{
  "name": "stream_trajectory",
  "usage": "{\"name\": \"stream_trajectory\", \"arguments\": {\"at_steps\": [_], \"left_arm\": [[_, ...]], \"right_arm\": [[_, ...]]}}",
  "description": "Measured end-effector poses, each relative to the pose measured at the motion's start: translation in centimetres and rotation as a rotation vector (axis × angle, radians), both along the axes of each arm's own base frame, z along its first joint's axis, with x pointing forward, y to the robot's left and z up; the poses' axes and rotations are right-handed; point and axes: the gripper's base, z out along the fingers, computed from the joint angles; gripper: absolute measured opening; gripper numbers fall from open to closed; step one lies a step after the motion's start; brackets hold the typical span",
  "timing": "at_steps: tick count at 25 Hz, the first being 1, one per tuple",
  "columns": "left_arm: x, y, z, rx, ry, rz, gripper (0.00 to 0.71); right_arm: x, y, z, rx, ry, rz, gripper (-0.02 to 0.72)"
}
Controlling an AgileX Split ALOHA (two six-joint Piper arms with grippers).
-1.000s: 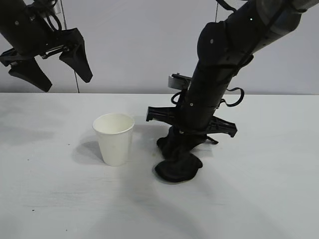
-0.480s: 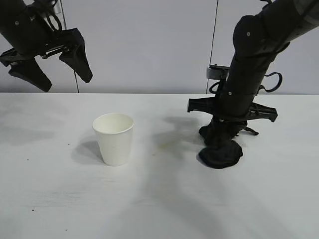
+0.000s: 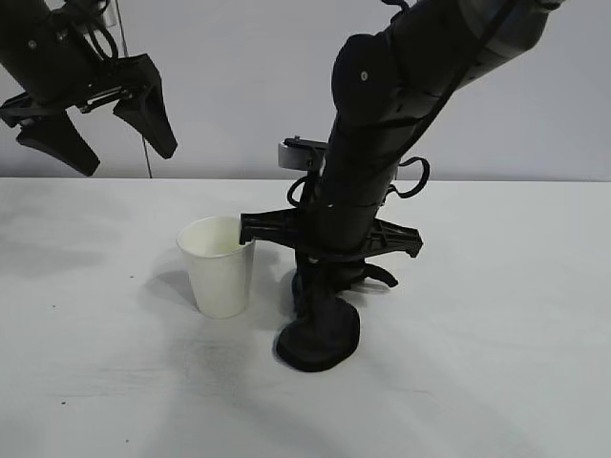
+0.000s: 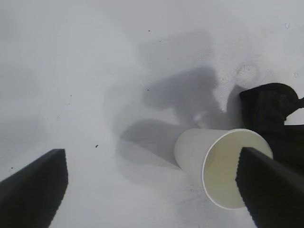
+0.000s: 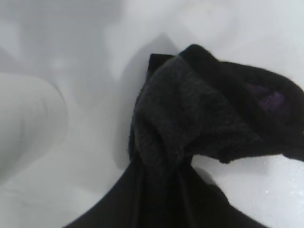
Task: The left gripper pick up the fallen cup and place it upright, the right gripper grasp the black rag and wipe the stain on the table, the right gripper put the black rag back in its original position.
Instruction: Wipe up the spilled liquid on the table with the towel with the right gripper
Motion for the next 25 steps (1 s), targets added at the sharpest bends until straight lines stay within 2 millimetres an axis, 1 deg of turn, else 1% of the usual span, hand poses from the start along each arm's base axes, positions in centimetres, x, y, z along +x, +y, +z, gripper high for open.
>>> {"name": "stream_trajectory", "arguments": {"at_steps": [2,4,5,8,11,14,17,19,21,23,25], "left_arm": [[0.0,0.0,0.0,0.0,0.0,0.0,0.694],[0.0,0.0,0.0,0.0,0.001,0.0,0.694],[0.0,0.0,0.0,0.0,0.001,0.0,0.694],[0.0,0.0,0.0,0.0,0.001,0.0,0.694],[0.0,0.0,0.0,0.0,0.001,-0.001,0.694],[0.0,0.0,0.0,0.0,0.001,-0.001,0.694],[0.0,0.0,0.0,0.0,0.003,-0.001,0.694],[0.0,0.0,0.0,0.0,0.003,-0.001,0.694],[0.0,0.0,0.0,0.0,0.003,-0.001,0.694],[0.0,0.0,0.0,0.0,0.003,-0.001,0.694],[0.0,0.0,0.0,0.0,0.003,-0.001,0.694]], "right_arm": [[0.3,-0.4,0.0,0.002,-0.004,-0.015,0.089],[0.9,-1.4,0.0,0.004,-0.007,-0.061,0.089],[1.3,-2.1,0.0,0.006,-0.01,-0.087,0.089],[2.9,-5.1,0.0,0.003,-0.017,-0.173,0.089],[3.9,-7.9,0.0,-0.015,-0.01,-0.23,0.089],[4.5,-9.9,-0.1,-0.033,-0.001,-0.253,0.089],[4.4,-11.0,-0.2,-0.062,0.037,-0.248,0.089],[4.2,-11.2,0.0,-0.076,0.058,-0.235,0.089],[3.8,-10.3,0.2,-0.075,0.062,-0.207,0.089],[3.2,-8.4,0.5,-0.058,0.058,-0.165,0.089],[2.2,-5.7,0.6,-0.028,0.059,-0.118,0.089]]}}
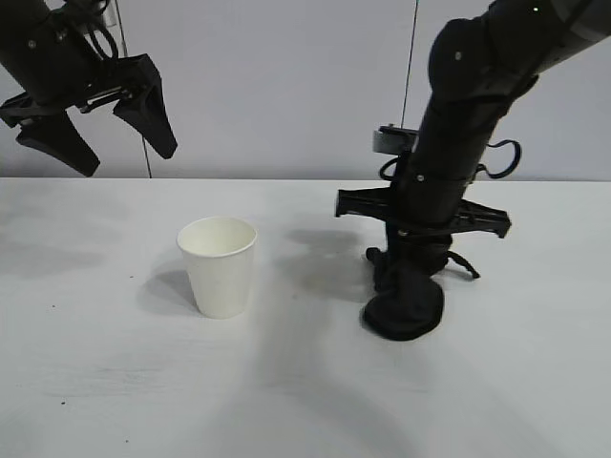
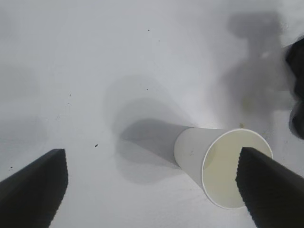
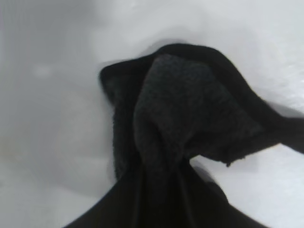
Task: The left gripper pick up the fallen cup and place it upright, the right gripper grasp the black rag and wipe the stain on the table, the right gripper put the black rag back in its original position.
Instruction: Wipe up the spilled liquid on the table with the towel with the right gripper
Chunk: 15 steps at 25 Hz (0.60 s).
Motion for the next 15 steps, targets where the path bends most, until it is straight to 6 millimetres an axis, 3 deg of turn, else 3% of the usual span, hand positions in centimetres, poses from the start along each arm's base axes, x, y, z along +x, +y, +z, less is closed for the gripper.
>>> {"name": "stream_trajectory", "arguments": {"at_steps": [4,7,11,15], "left_arm": [[0.0,0.0,0.0,0.0,0.0,0.0,0.694],[0.0,0.0,0.0,0.0,0.0,0.0,0.694],[0.0,0.0,0.0,0.0,0.0,0.0,0.694],[0.0,0.0,0.0,0.0,0.0,0.0,0.694]], "right_arm": [[-2.3,5.0,0.1,0.04,-0.011,0.103,0.089],[-3.0,6.4,0.2,0.062,-0.028,0.115,0.089],[-2.2,5.6,-0.2,0.062,-0.036,0.08,0.089],[-0.7,2.9,-1.0,0.048,-0.024,0.003,0.089]]}}
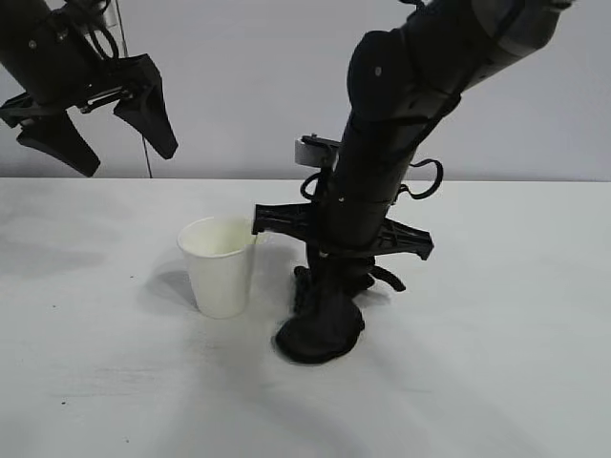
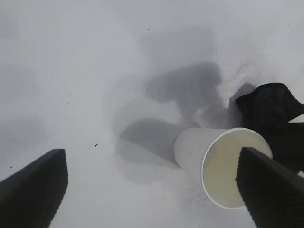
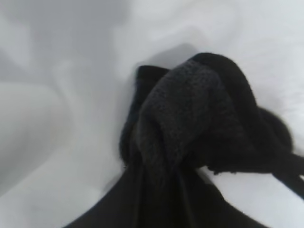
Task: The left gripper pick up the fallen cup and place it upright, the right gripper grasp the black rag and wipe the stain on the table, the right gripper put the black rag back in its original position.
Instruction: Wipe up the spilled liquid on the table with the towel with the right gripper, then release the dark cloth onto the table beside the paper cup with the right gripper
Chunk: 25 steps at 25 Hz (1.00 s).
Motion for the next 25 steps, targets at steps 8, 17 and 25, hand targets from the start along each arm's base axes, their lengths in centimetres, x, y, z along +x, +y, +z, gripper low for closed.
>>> {"name": "stream_trajectory", "arguments": {"at_steps": [8,17,25], "left_arm": [[0.0,0.0,0.0,0.0,0.001,0.0,0.694],[0.0,0.0,0.0,0.0,0.001,0.0,0.694],[0.0,0.0,0.0,-0.001,0.001,0.0,0.694]], "right_arm": [[1.4,-5.5,2.3,-0.066,0.012,-0.068,0.089],[0.8,-7.6,6.9,-0.062,-0.026,-0.104,0.25],[0.4,-7.5,6.8,-0.053,0.015,-0.102,0.618]]}}
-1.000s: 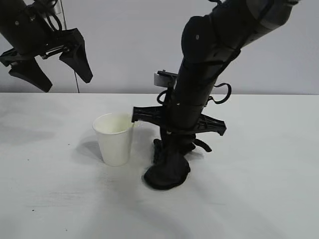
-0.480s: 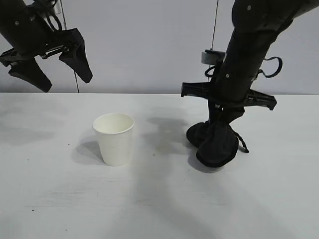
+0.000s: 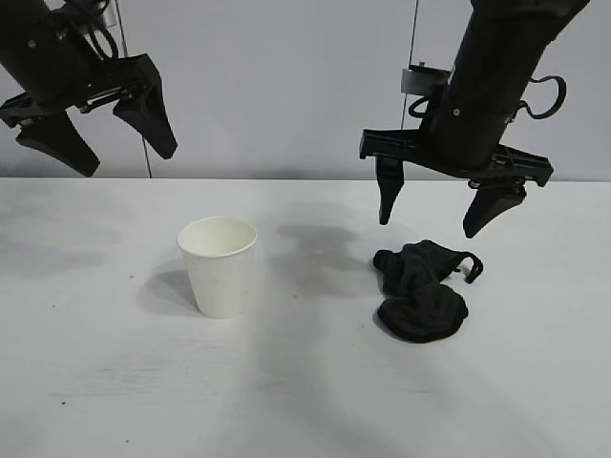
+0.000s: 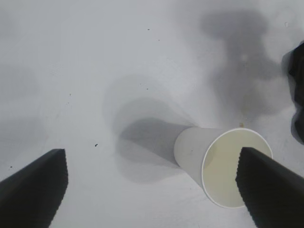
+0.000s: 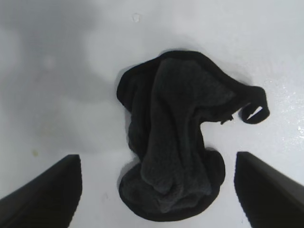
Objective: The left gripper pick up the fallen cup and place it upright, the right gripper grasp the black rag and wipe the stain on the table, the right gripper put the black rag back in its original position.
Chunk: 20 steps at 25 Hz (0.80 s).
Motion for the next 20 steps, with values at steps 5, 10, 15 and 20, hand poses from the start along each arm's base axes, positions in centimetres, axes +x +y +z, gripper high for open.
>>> {"name": "stream_trajectory", "arguments": {"at_steps": [5,10,15,20], "left_arm": [[0.0,-0.3,0.1,-0.037,0.007,0.013,0.694],[0.0,-0.4,0.2,-0.051,0.012,0.017,0.694],[-0.1,-0.4,0.2,-0.053,0.018,0.015,0.694],[-0.1,-0.4,0.2,-0.053,0.019,0.015,0.694]], "right_arm": [[-0.2,0.5,1.4,0.086,-0.031,-0.022,0.622],[-0.6,0.7,3.0,0.17,-0.047,-0.007,0.622],[-0.8,-0.5,4.7,0.175,-0.075,-0.007,0.622],[-0.9,-1.1,5.1,0.163,-0.085,-0.01,0.622]]}}
